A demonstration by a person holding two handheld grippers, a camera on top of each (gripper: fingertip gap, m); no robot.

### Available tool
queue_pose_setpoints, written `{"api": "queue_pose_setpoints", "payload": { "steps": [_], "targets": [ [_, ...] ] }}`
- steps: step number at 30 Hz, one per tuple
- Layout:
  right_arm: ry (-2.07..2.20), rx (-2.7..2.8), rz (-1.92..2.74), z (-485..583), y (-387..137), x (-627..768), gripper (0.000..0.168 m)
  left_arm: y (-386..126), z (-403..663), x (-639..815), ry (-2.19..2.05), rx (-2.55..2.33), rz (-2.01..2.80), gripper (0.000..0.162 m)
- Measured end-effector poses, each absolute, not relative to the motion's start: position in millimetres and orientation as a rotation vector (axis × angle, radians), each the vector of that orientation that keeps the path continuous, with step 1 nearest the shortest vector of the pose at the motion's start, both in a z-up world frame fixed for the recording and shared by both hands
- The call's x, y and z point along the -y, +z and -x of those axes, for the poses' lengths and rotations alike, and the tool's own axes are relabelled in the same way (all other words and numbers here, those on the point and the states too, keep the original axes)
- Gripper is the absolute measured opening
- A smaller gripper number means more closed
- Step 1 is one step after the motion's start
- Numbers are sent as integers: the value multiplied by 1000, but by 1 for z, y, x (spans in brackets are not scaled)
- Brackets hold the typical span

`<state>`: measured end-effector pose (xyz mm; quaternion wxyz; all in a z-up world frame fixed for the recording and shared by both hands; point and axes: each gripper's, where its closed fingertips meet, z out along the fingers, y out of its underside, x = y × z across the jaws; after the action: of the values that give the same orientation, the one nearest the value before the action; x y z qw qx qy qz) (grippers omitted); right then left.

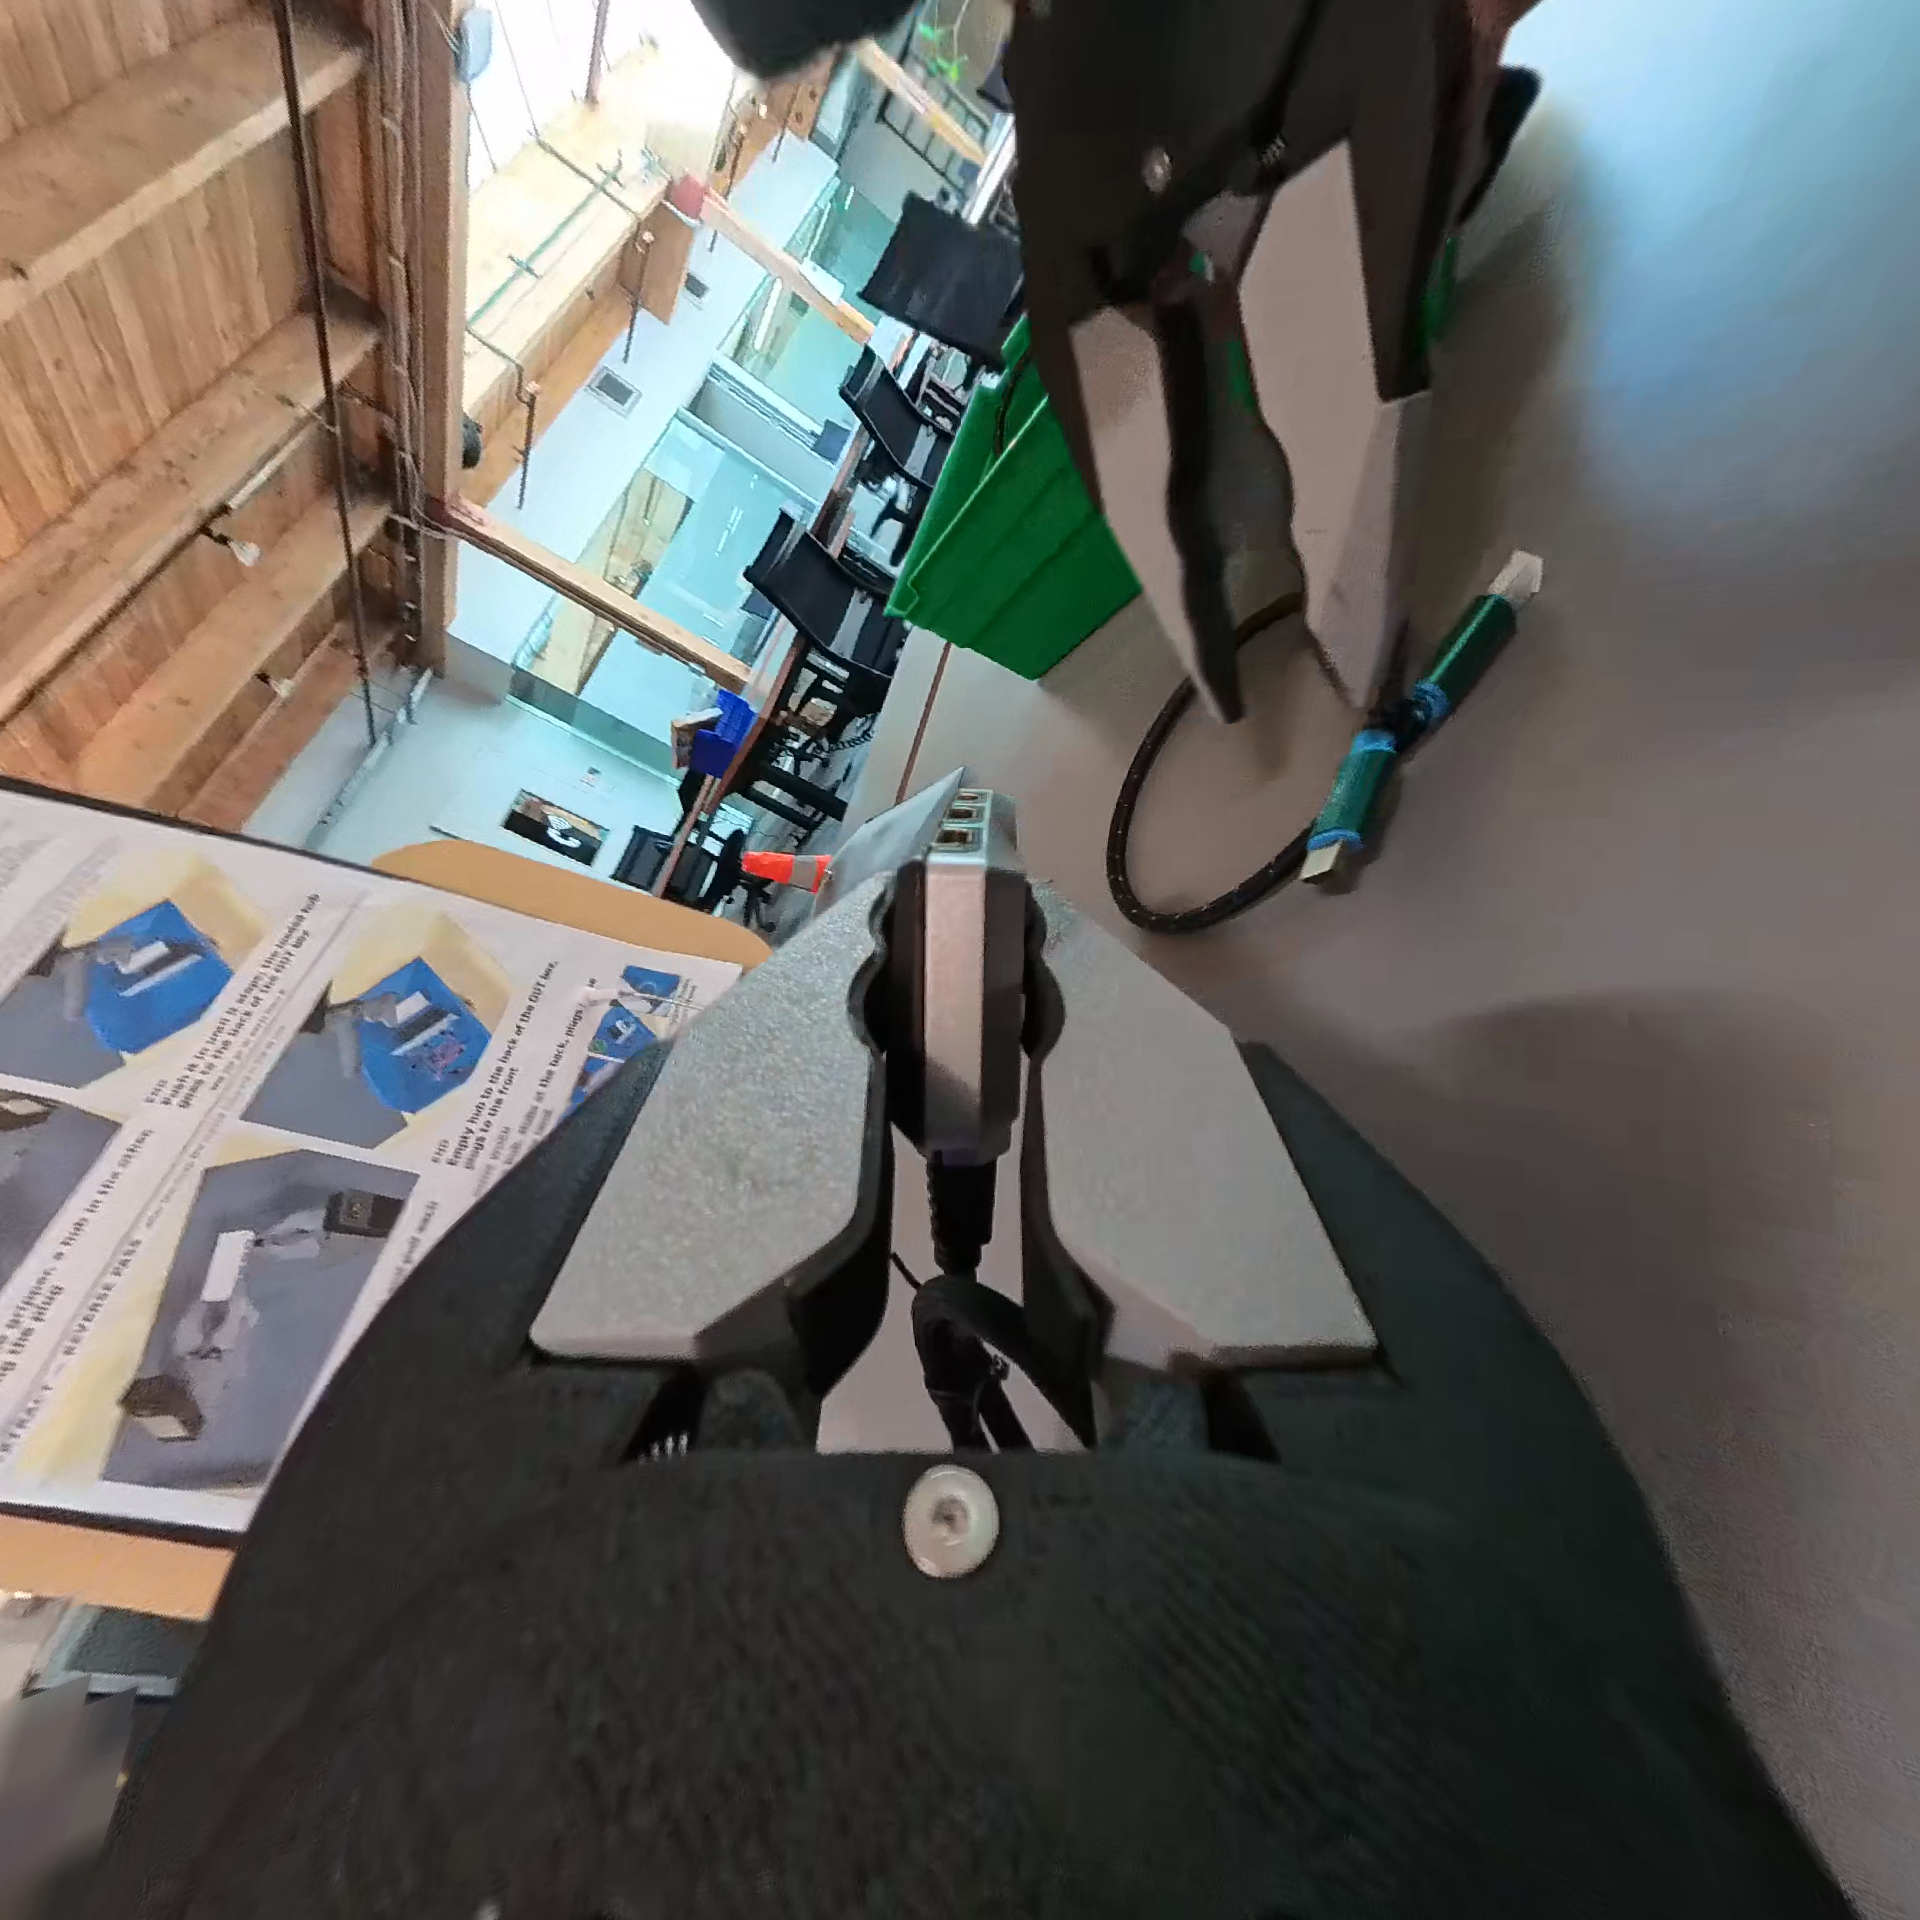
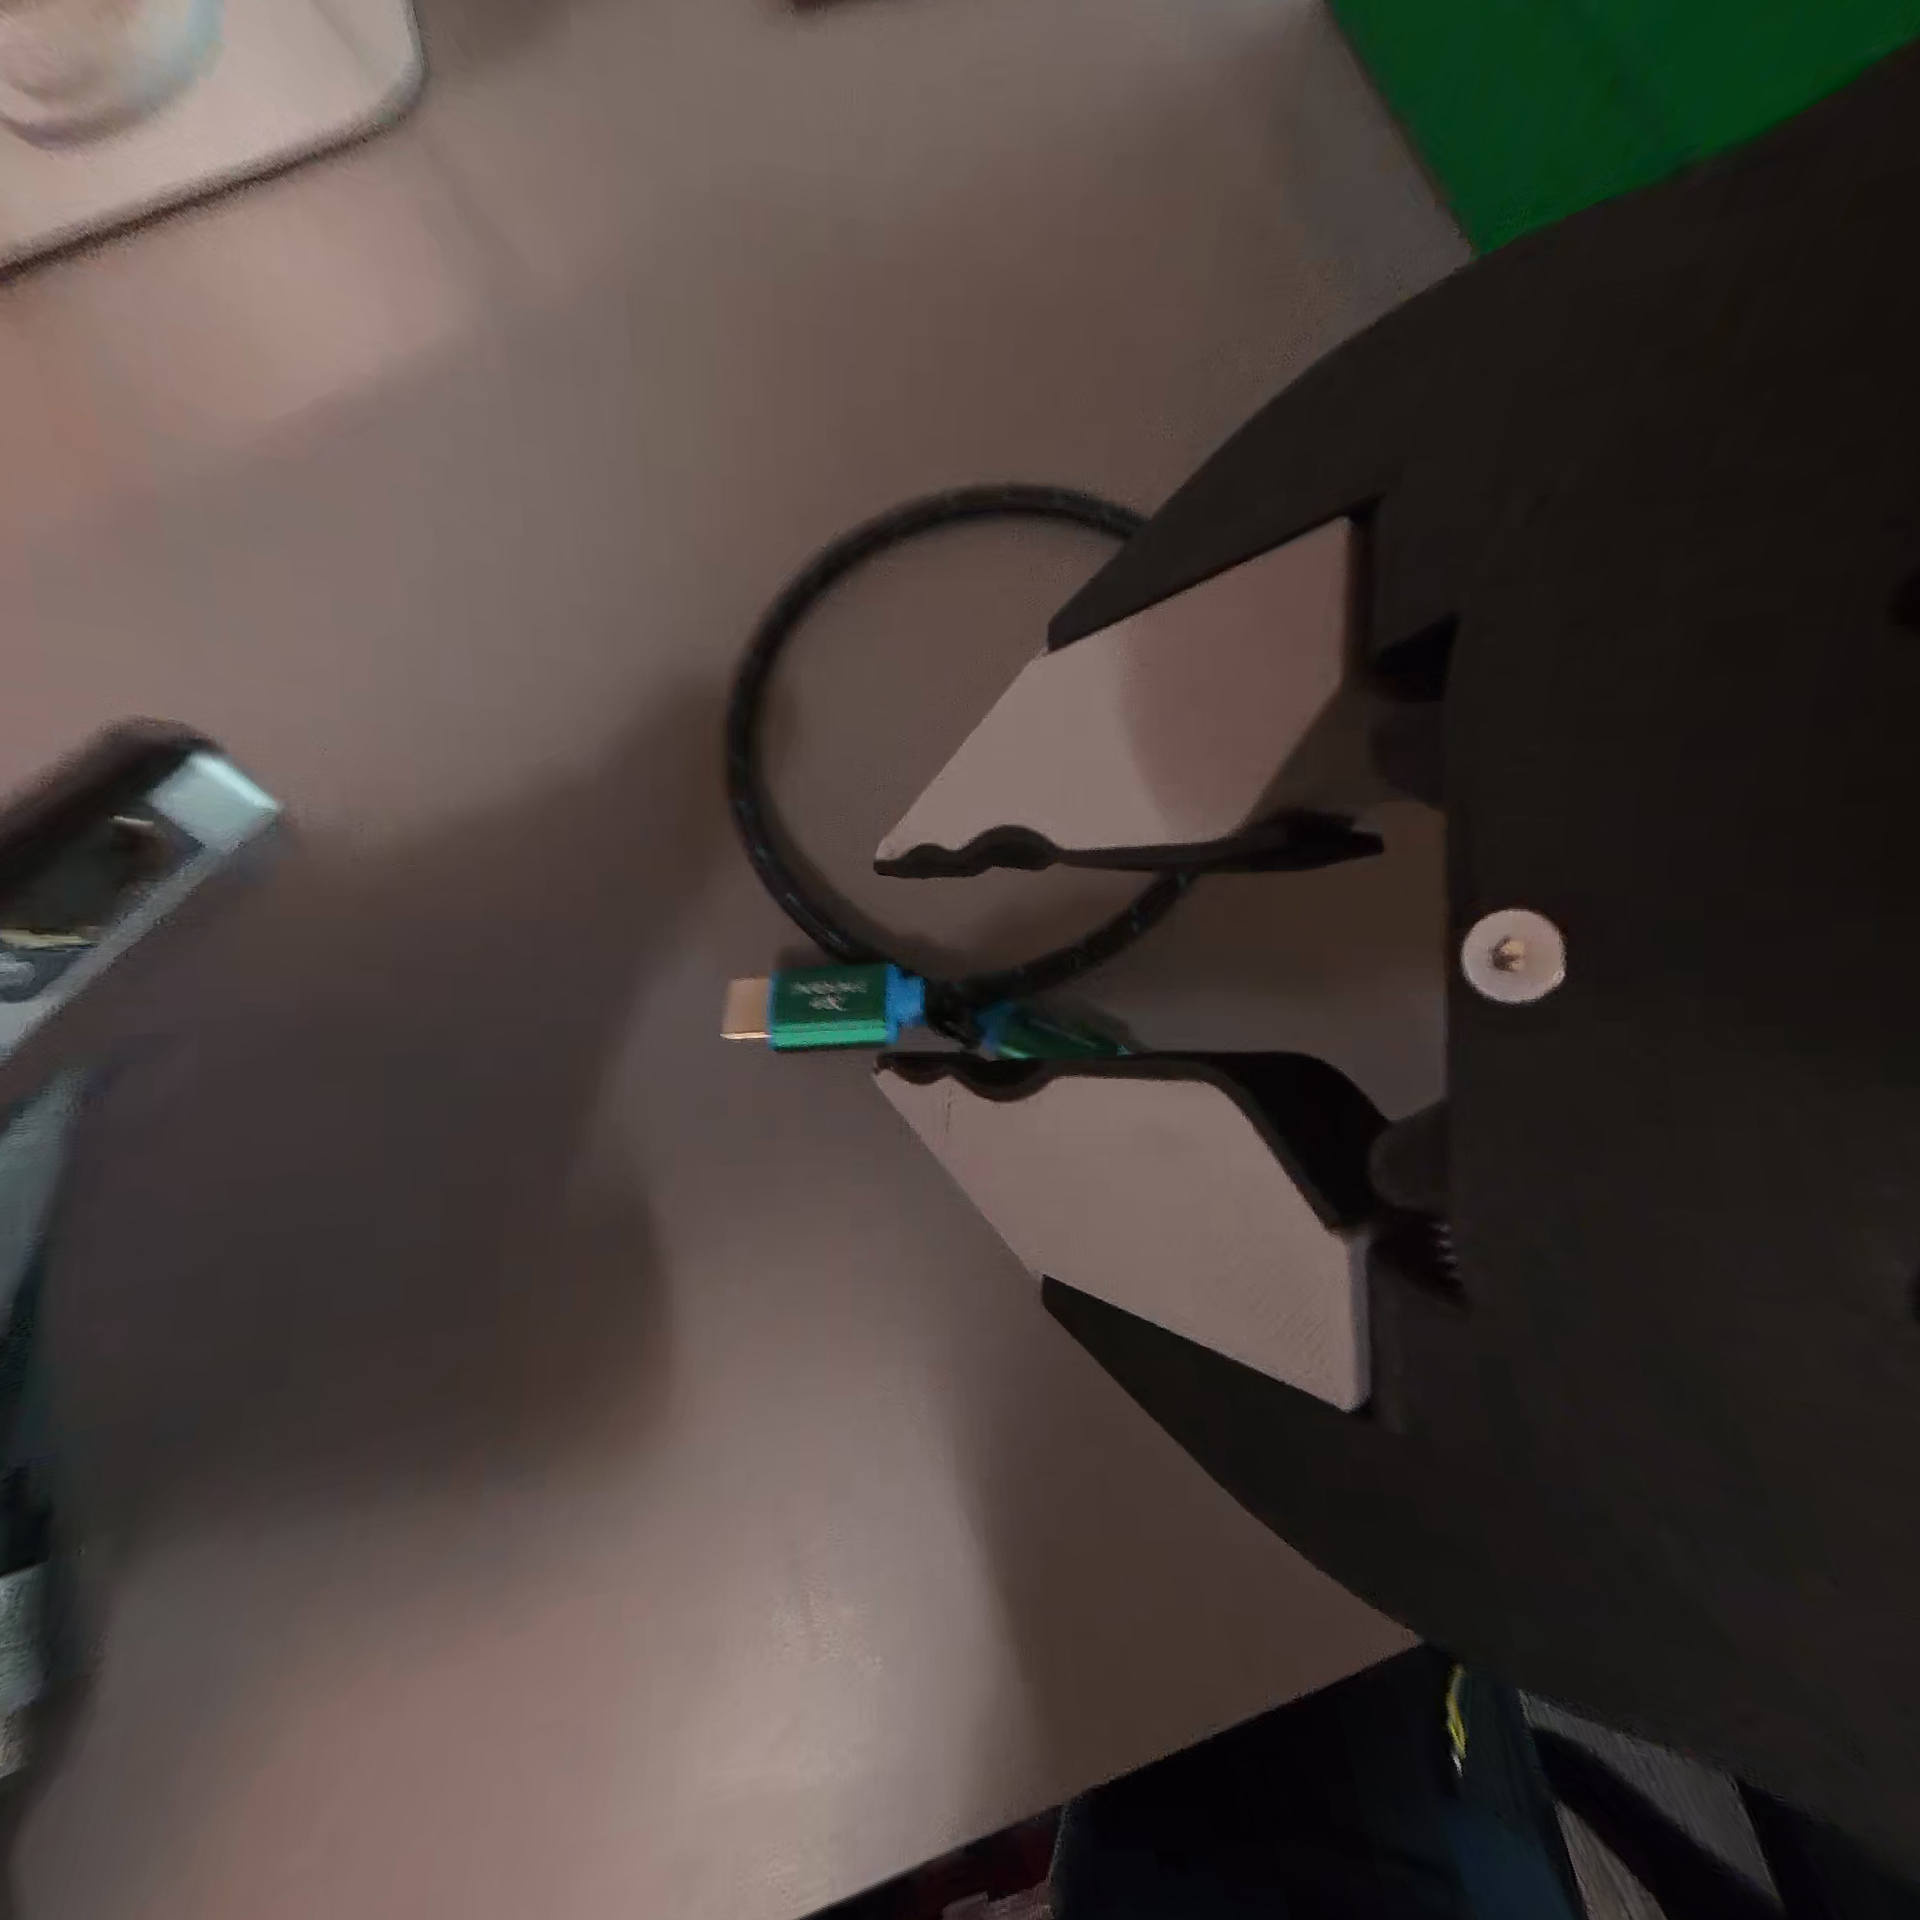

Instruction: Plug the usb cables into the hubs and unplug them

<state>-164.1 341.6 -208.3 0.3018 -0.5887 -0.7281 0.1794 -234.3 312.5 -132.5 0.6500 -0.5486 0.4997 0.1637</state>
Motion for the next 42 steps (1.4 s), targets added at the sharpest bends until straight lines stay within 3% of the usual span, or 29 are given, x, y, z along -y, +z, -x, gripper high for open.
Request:
{"api": "queue_pose_setpoints", "payload": {
  "steps": [9, 14, 20, 42],
  "targets": [
    [672, 1863, 1713, 165, -238, -338, 30, -145, 235, -316, 478, -1207, 1178, 18],
    [765, 1820, 1707, 173, -240, -339, 18, -146, 239, -319, 488, -1194, 1183, 19],
    [794, 1779, 1684, 172, -239, -340, 16, -155, 237, -321, 505, -1233, 1191, 19],
    [585, 1860, 1669, 198, -188, -297, 15, -171, 235, -335, 794, -1313, 1163, 19]
  ]
}}
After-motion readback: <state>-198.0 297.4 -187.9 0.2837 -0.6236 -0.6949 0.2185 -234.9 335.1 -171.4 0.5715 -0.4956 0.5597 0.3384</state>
